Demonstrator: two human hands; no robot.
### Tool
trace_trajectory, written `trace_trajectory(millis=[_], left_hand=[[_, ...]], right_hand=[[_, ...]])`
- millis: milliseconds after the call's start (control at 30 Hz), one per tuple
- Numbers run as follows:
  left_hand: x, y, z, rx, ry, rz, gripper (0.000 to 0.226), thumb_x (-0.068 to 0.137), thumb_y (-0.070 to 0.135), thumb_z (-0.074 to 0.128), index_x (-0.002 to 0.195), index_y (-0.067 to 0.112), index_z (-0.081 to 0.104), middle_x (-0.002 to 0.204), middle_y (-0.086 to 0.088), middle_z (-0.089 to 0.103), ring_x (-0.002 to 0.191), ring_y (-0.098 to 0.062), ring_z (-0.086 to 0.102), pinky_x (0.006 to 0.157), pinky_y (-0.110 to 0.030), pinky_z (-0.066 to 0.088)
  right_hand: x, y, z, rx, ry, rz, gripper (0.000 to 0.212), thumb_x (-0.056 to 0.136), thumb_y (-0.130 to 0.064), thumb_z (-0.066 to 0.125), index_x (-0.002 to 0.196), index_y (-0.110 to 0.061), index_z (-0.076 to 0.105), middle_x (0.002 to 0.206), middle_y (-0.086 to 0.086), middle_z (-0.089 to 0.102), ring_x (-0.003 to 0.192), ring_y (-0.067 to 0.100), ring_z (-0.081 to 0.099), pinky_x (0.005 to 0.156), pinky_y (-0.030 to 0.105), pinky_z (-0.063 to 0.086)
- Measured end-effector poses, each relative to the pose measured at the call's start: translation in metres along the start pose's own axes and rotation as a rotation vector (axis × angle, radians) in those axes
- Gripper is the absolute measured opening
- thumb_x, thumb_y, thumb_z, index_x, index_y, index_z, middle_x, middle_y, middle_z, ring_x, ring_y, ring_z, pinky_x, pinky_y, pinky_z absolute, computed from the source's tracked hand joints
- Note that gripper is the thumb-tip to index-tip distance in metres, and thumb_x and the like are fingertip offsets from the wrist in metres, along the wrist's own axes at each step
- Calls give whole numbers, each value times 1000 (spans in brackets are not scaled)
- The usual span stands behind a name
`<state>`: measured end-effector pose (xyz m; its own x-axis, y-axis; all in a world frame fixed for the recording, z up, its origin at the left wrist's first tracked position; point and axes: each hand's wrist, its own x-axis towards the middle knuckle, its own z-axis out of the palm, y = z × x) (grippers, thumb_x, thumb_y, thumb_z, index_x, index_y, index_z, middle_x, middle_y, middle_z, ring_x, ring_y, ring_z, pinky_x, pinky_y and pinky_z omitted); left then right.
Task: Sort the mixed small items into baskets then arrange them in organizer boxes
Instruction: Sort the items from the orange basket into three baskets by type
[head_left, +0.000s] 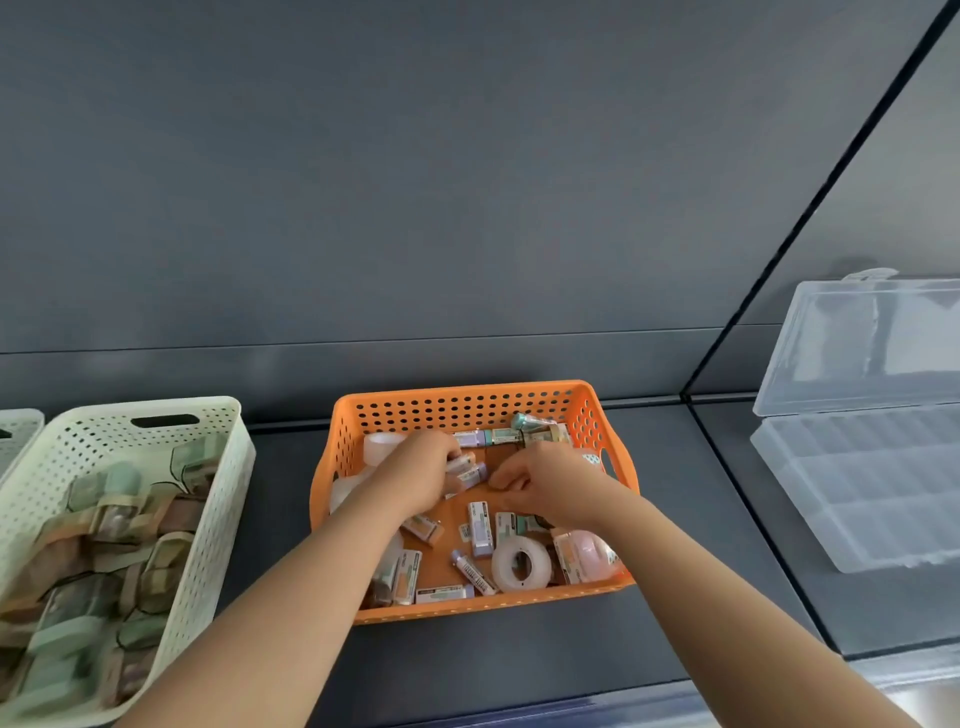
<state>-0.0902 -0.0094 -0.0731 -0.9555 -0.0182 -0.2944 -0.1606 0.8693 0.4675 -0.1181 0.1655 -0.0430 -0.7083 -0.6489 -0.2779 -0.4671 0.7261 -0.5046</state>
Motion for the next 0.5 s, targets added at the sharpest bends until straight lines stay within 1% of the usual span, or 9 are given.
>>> trace_trajectory(millis=[33,100,167,267,300,367,400,433,500], left_hand=[[-5,-2,-4,1,30,-1,16,87,19,66,102,18,62,98,1,62,81,-12,57,60,-22,40],[-17,-6,-14,-17,93,-10,2,89,18,62,89,19,61,88,3,61,74,-12,56,57,-24,41],[-32,-13,-24,-55,126,-10,11,90,20,61,79,22,58,80,5,58,70,-12,55,55,-27,40],[-53,-20,-36,-206,113,-25,7,91,22,59,90,16,63,86,0,64,74,-18,63,65,-39,54],[-59,-22,-38,-230,119,-25,8,93,21,56,90,17,62,85,4,62,71,-12,62,63,-33,54],[-70,-25,-39,-221,131,-37,12,95,20,52,85,23,57,78,10,54,63,-3,58,51,-15,41],[-74,-27,-39,-234,143,-43,12,96,20,50,88,27,56,80,11,54,64,1,59,51,-12,40],[-77,-30,-39,-263,159,-49,11,97,20,49,95,29,55,87,11,59,70,1,62,54,-13,43],[-85,-34,-40,-345,202,-77,15,97,22,48,106,30,57,99,12,64,79,-3,67,66,-22,54]], right_hand=[[5,-2,1,-6,-11,-15,22,89,-28,64,105,-15,73,100,-1,71,88,16,65,83,30,55],[15,-6,6,-30,-61,-41,23,88,-21,64,109,-14,71,102,-1,70,89,15,65,85,29,54],[22,-8,12,-95,-125,-60,29,87,-18,65,115,-15,68,103,-2,68,92,16,63,86,31,53],[28,-7,22,-170,-187,-54,38,84,-24,69,121,-18,64,120,-2,65,107,16,61,93,33,51],[29,-6,23,-181,-193,-54,37,84,-24,70,120,-18,65,120,-2,65,108,17,60,94,32,50],[29,-6,23,-155,-208,-56,32,83,-23,70,115,-16,67,116,-1,65,106,17,59,90,29,49],[29,-6,23,-137,-212,-57,28,83,-21,70,110,-16,68,113,-1,66,103,16,60,87,27,49],[28,-7,22,-118,-210,-61,24,82,-19,71,106,-15,69,109,-1,66,99,16,60,83,26,49],[28,-10,20,-46,-179,-54,15,80,-16,72,94,-17,67,95,-3,64,86,13,59,74,22,49]])
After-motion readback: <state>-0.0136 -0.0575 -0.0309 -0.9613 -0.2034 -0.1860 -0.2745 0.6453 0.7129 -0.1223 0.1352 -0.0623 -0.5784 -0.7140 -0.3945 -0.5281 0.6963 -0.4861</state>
